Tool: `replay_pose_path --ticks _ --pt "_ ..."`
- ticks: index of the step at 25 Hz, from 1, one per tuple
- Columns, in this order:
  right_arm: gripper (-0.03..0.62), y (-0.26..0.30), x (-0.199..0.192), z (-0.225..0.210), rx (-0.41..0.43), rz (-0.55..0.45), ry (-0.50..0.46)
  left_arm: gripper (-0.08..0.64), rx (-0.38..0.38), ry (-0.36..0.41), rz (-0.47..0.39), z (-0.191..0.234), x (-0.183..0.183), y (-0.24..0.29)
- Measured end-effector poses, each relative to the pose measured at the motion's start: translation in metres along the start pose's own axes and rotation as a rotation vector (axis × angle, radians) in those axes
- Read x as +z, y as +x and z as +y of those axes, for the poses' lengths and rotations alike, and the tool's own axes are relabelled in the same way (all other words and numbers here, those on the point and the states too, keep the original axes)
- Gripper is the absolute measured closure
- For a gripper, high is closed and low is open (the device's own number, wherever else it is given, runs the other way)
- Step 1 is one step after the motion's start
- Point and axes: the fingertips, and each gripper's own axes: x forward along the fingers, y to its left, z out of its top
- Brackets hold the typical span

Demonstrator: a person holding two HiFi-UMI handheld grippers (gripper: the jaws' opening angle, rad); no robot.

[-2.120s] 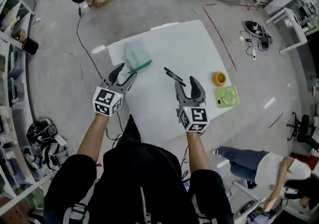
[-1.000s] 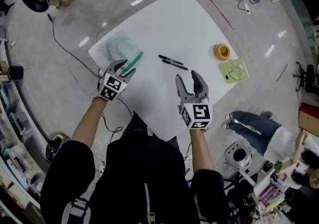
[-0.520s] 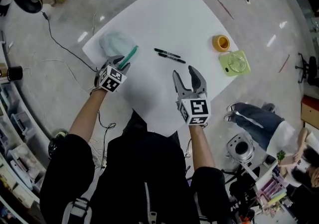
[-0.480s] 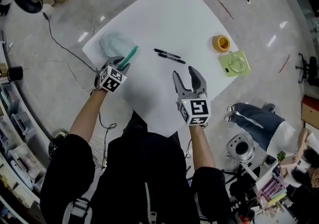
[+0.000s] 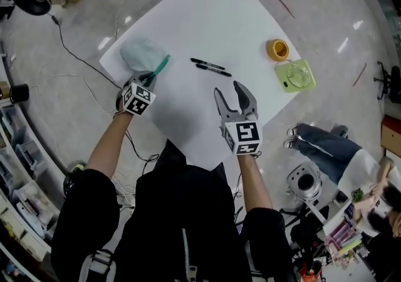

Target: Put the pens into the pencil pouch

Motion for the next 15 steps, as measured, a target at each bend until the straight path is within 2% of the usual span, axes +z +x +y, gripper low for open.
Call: replay_pose_path --ticks 3,11,15 --pt "0.354 0.003 -0.001 0.0 0.009 0.01 -0.009 0.508 -0.002 -0.036 -0.035 0.001 0.004 -0.004" --pt "0.359 0.014 -0.019 -0.014 0.035 0.088 -0.085 0.509 -0.008 -0.206 -0.134 0.006 0.024 -0.021" --pt "0.362 0.029 -0.036 -0.022 0.064 0.153 -0.149 0.509 -0.008 -0.216 -0.147 0.008 0.027 -0.021"
